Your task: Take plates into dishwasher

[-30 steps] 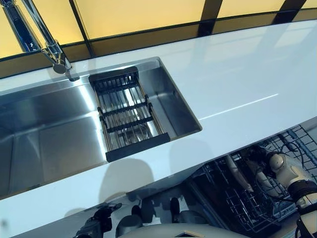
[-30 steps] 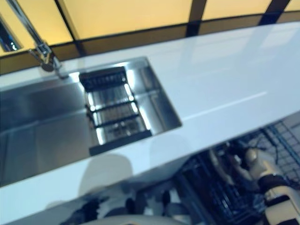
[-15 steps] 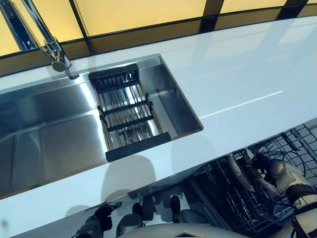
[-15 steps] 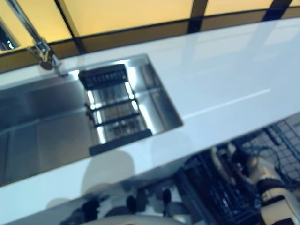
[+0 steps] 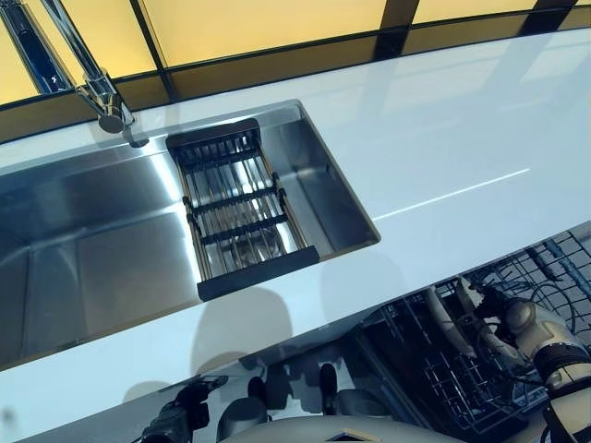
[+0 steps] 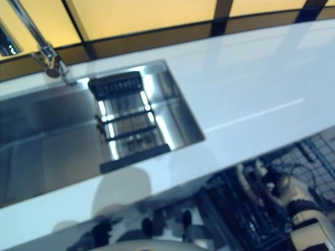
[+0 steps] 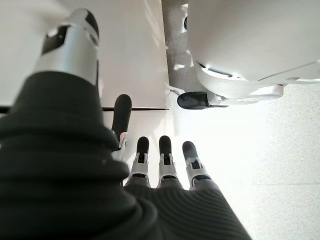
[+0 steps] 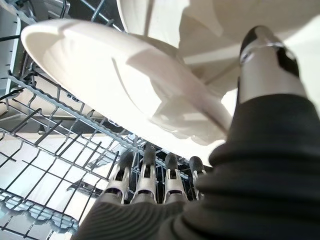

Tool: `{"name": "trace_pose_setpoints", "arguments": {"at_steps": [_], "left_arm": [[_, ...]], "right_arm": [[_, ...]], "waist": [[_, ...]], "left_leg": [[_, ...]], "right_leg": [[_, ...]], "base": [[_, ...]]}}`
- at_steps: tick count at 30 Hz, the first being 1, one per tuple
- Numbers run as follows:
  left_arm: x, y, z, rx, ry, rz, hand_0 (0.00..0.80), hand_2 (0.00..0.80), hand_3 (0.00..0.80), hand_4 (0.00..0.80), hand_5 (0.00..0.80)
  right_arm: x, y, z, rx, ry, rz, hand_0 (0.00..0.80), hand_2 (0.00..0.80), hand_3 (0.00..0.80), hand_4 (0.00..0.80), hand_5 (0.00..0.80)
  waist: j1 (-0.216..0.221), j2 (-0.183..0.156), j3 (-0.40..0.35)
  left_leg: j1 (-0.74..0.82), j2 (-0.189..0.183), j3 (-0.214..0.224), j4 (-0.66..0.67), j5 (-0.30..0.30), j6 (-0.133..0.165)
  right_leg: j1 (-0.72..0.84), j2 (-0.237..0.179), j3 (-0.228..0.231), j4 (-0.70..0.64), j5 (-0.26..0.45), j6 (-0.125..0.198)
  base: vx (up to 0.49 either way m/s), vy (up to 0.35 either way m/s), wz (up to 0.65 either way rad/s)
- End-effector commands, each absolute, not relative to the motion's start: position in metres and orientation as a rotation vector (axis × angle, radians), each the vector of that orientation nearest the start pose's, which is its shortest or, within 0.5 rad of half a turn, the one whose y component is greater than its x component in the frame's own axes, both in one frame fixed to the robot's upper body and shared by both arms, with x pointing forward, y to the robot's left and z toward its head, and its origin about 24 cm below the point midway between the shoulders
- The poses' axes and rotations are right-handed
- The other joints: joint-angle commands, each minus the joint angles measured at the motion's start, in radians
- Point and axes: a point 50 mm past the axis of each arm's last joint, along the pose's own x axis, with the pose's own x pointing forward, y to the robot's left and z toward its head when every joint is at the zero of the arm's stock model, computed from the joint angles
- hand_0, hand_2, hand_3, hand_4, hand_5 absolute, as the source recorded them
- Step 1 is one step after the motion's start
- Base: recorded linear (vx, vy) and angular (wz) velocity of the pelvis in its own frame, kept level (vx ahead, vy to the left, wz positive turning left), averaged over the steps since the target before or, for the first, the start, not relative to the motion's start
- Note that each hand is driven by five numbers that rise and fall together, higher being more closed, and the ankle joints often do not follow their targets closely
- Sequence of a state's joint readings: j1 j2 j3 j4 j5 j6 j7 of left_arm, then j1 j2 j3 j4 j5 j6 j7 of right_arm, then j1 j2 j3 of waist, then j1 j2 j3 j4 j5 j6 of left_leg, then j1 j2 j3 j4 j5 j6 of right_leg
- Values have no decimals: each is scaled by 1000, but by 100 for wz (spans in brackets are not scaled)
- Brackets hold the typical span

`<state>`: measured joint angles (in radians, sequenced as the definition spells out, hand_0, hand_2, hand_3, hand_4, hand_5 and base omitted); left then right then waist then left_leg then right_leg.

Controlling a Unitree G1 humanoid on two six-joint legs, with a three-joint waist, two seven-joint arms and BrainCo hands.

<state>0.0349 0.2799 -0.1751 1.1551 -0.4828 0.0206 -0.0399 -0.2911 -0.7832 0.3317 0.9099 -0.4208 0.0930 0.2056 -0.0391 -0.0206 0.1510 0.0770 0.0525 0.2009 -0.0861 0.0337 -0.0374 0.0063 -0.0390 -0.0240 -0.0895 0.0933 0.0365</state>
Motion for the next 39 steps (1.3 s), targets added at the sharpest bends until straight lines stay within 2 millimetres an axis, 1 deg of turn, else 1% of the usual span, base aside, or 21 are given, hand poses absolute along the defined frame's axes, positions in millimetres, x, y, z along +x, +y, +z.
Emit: {"name": "trace_pose_setpoints", "arguments": {"at_steps": [1, 6, 10, 13, 16, 20, 24, 28, 30, 32, 34, 38, 39], "left_arm": [[141, 254, -139, -15, 1013, 218, 0, 0, 0, 0, 0], [138, 253, -140, -24, 1021, 227, 0, 0, 0, 0, 0], [137, 254, -140, -41, 1026, 242, 0, 0, 0, 0, 0], [134, 254, -142, -61, 1030, 264, 0, 0, 0, 0, 0], [131, 253, -143, -80, 1034, 285, 0, 0, 0, 0, 0], [127, 255, -144, -94, 1035, 307, 0, 0, 0, 0, 0], [128, 257, -143, -101, 1033, 328, 0, 0, 0, 0, 0], [129, 258, -143, -103, 1033, 339, 0, 0, 0, 0, 0], [128, 259, -143, -107, 1033, 346, 0, 0, 0, 0, 0], [129, 258, -143, -106, 1033, 343, 0, 0, 0, 0, 0], [129, 259, -143, -111, 1030, 347, 0, 0, 0, 0, 0], [130, 257, -144, -114, 1024, 340, 0, 0, 0, 0, 0], [130, 256, -144, -114, 1022, 337, 0, 0, 0, 0, 0]], "right_arm": [[251, -374, 9, -1253, 892, 70, 0, 0, 0, 0, 0], [248, -383, 19, -1264, 894, 40, 0, 0, 0, 0, 0], [245, -395, 35, -1270, 892, -9, 0, 0, 0, 0, 0], [238, -406, 45, -1240, 889, -67, 0, 0, 0, 0, 0], [228, -418, 53, -1175, 870, -149, 0, 0, 0, 0, 0], [208, -428, 53, -1004, 841, -268, 0, 0, 0, 0, 0], [185, -437, 43, -837, 840, -371, 0, 0, 0, 0, 0], [159, -441, 25, -695, 860, -462, 0, 0, 0, 0, 0], [148, -440, 15, -622, 866, -498, 0, 0, 0, 0, 0], [140, -438, 6, -546, 871, -539, 0, 0, 0, 0, 0], [128, -436, -6, -465, 881, -581, 0, 0, 0, 0, 0], [110, -427, -30, -227, 894, -655, 0, 0, 0, 0, 0], [105, -423, -38, -144, 894, -675, 0, 0, 0, 0, 0]], "waist": [[1, -54, -24], [-11, -65, -35], [-30, -76, -45], [-45, -87, -53], [-63, -98, -60], [-86, -108, -64], [-115, -111, -60], [-144, -111, -53], [-162, -108, -50], [-172, -105, -47], [-184, -100, -45], [-198, -91, -42], [-202, -87, -41]], "left_leg": [[44, 27, -63, -1, -58, -11], [50, 34, -53, -1, -60, -13], [55, 40, -41, -1, -60, -15], [59, 45, -30, -1, -60, -16], [63, 49, -21, -1, -60, -15], [69, 53, -4, -1, -61, -13], [74, 55, 17, -1, -65, -10], [80, 57, 39, -1, -69, -7], [86, 56, 51, -1, -73, -4], [88, 54, 56, -1, -75, -3], [93, 51, 66, -1, -79, 0], [97, 49, 77, -1, -84, 3], [98, 47, 80, -1, -85, 3]], "right_leg": [[20, -84, 34, 2, 9, 126], [23, -78, 43, 2, 10, 126], [25, -70, 56, 2, 13, 124], [26, -63, 69, 2, 16, 124], [26, -57, 82, 3, 22, 125], [22, -52, 100, 7, 26, 127], [13, -46, 120, 13, 29, 130], [4, -43, 139, 16, 33, 134], [-2, -43, 150, 19, 36, 136], [-6, -42, 157, 20, 38, 137], [-12, -41, 166, 22, 39, 139], [-17, -39, 176, 22, 39, 139], [-19, -39, 178, 22, 39, 139]], "base": [[0, 0, 0], [1, 6, -1], [4, 35, -6], [17, 35, -5], [22, 35, -5], [13, 26, -8], [-5, 24, -21], [-9, 14, -18], [-3, 17, -19], [-2, 16, -13], [0, 10, -7], [-10, 0, -13], [0, 0, 0]]}}
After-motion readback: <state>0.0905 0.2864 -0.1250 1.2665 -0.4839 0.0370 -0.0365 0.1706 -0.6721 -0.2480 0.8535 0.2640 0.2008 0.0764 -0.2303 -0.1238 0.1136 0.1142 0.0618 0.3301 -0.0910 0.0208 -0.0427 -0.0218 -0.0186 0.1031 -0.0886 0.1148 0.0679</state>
